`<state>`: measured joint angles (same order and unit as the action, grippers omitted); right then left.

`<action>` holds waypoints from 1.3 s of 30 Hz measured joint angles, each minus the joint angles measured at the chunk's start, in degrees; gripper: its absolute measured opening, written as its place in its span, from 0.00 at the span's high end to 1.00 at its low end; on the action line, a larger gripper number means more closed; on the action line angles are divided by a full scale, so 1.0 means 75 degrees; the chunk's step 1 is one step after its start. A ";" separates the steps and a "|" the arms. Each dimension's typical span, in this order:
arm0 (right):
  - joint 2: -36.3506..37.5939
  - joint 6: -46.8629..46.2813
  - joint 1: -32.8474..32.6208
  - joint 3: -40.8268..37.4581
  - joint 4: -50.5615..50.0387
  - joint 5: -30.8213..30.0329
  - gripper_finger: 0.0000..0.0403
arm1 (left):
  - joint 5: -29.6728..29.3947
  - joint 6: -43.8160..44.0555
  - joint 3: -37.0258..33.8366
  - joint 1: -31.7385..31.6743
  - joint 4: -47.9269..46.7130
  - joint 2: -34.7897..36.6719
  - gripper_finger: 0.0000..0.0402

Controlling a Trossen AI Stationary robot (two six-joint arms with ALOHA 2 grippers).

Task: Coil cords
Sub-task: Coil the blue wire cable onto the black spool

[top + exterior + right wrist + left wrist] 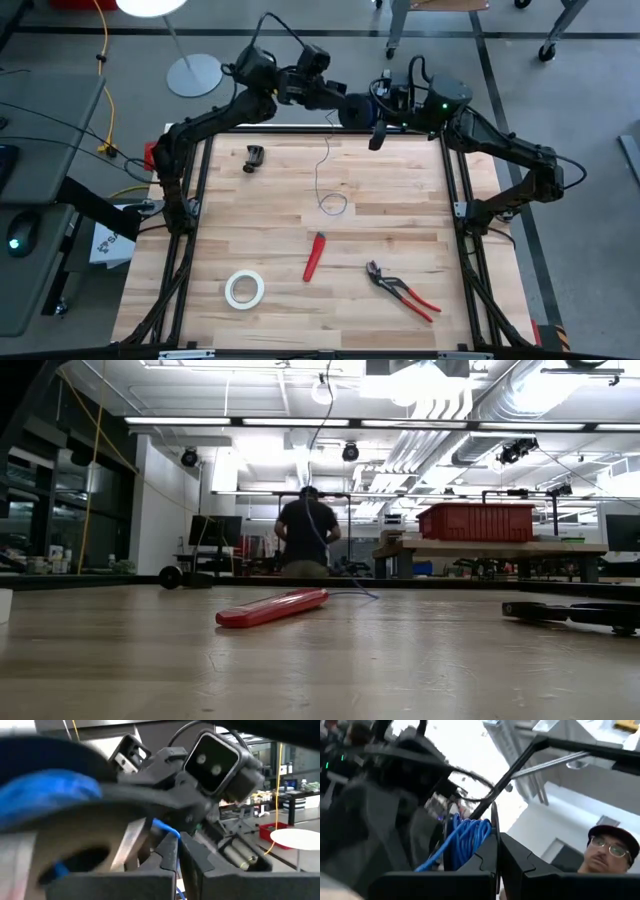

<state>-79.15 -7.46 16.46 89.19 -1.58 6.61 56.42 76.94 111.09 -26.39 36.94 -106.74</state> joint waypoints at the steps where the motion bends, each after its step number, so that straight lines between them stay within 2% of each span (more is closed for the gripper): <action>1: 0.0000 -0.0005 -0.0003 0.0000 0.0009 0.0014 1.00 | -0.0105 -0.0007 0.0000 -0.0011 0.0106 0.0004 1.00; 7: -0.0059 -0.0118 0.0001 0.0009 0.0246 0.0050 1.00 | -0.0877 -0.0655 -0.0003 -0.0130 0.0472 0.0053 1.00; 13: -0.0320 -0.0794 -0.0044 0.0036 0.0635 -0.0051 0.99 | -0.1397 -0.0728 -0.0018 -0.0369 0.1344 0.0076 1.00; 19: -0.0735 -0.1005 -0.0270 -0.0036 0.0114 -0.0705 0.85 | -0.2007 -0.0883 0.0021 -0.0674 0.1669 0.0340 1.00; 24: -0.1048 -0.0887 -0.0344 0.0008 0.0293 -0.1155 0.69 | -0.2080 -0.1179 0.0002 -0.0885 0.1728 0.0430 1.00; 27: -0.1269 -0.0580 -0.0362 -0.0022 0.0117 -0.1419 0.63 | -0.2143 -0.1349 -0.0002 -0.0970 0.1815 0.0615 1.00; 39: -0.1331 -0.0137 -0.0362 0.0000 0.0292 -0.1590 0.60 | -0.2354 -0.1701 0.0009 -0.1137 0.1834 0.1069 1.00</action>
<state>-89.13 -8.49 13.75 89.19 0.61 -5.32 38.77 64.18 111.15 -34.92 50.70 -98.72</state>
